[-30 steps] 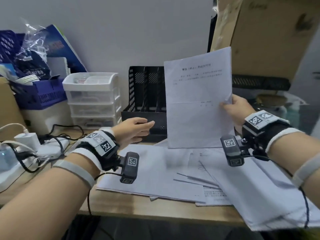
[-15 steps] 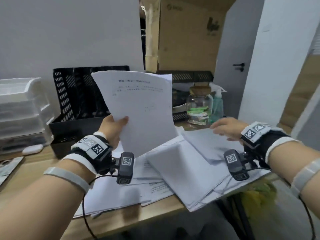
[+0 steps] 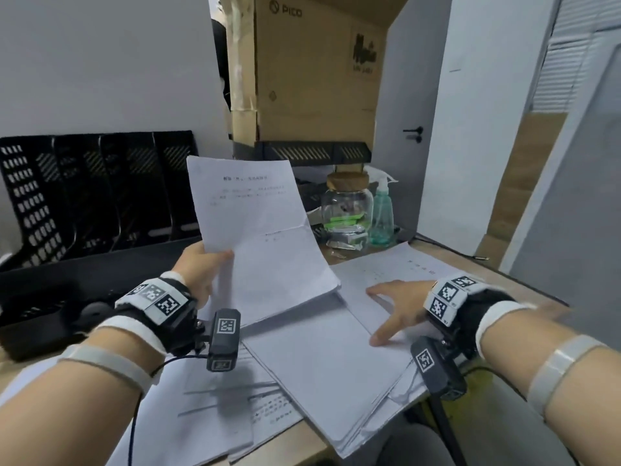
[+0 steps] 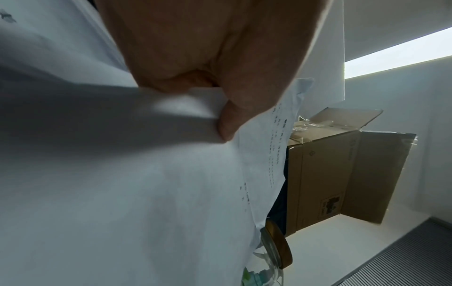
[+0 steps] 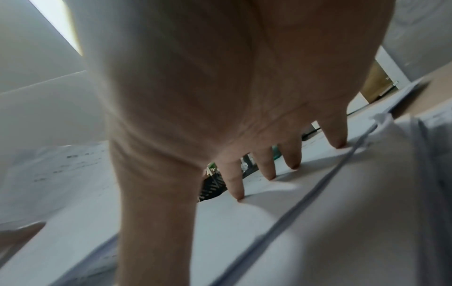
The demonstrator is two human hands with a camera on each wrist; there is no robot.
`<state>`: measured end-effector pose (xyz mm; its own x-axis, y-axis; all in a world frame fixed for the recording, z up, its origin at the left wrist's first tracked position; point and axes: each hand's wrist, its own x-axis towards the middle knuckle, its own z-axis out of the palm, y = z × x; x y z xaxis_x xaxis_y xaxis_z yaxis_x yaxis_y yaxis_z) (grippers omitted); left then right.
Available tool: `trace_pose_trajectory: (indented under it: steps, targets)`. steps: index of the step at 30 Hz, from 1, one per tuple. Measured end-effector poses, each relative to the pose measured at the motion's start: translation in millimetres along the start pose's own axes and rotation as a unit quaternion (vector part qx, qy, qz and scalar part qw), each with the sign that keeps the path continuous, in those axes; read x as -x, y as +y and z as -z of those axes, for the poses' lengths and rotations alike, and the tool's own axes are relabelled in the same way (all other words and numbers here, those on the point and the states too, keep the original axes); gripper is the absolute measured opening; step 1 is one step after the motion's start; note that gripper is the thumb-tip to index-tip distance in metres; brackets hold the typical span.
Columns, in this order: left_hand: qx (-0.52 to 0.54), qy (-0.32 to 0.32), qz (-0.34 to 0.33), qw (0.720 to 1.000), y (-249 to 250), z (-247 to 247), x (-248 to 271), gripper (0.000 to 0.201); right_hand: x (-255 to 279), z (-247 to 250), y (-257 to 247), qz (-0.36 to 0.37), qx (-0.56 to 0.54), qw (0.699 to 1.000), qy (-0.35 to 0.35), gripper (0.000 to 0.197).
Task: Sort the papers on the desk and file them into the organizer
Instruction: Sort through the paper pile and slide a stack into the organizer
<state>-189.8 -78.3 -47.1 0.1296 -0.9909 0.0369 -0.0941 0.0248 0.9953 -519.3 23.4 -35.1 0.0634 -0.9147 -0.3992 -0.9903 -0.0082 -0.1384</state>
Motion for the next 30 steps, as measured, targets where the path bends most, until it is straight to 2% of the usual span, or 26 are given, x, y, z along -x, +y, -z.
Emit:
trace_pose_trajectory:
  steps: [3,6,12,13,16,20,21,24,27,28,30]
  targets:
    - [0.009,-0.012,0.007,1.0,1.8,-1.9,2.4,0.033,5.1,-3.4,-7.5,-0.007,-0.004,0.999,0.041,0.091]
    - [0.016,-0.037,0.012,0.999,-0.5,-3.5,5.4,0.03,8.5,-8.0,-16.0,-0.016,-0.01,0.998,0.066,0.077]
    - [0.009,-0.098,0.051,0.994,-16.2,1.1,15.2,0.027,-9.6,-14.0,-31.9,-0.085,0.017,0.993,0.075,0.082]
    - [0.01,-0.112,0.059,0.992,-18.7,3.2,16.9,0.029,-12.9,-13.2,-32.5,-0.095,0.028,0.992,0.082,0.077]
    - [0.016,-0.157,0.081,0.984,-23.7,6.5,22.7,0.032,-17.5,-11.3,-33.9,-0.103,0.051,0.987,0.112,0.033]
    - [0.02,-0.192,0.121,0.974,-32.1,9.5,31.3,0.024,-16.3,-6.2,-32.8,-0.128,0.106,0.974,0.152,0.011]
    - [0.015,-0.199,0.124,0.972,-34.6,10.5,31.3,0.023,-15.7,-2.3,-26.3,-0.136,0.09,0.971,0.172,0.01]
    - [0.006,-0.202,0.135,0.97,-40.0,14.2,26.8,0.022,-2.8,17.0,-2.7,-0.167,0.008,0.949,0.267,0.026]
    - [0.009,-0.206,0.142,0.968,-43.9,16.7,20.2,0.034,12.5,30.7,7.1,-0.12,-0.08,0.92,0.364,0.03]
    - [0.015,-0.21,0.149,0.966,-46.8,17.6,15.6,0.043,15.8,31.6,2.6,-0.079,-0.108,0.916,0.379,0.033]
    - [0.007,-0.212,0.147,0.966,-41.4,16.5,20.4,0.057,19.7,27.8,-15.2,0.017,-0.14,0.921,0.364,0.034]
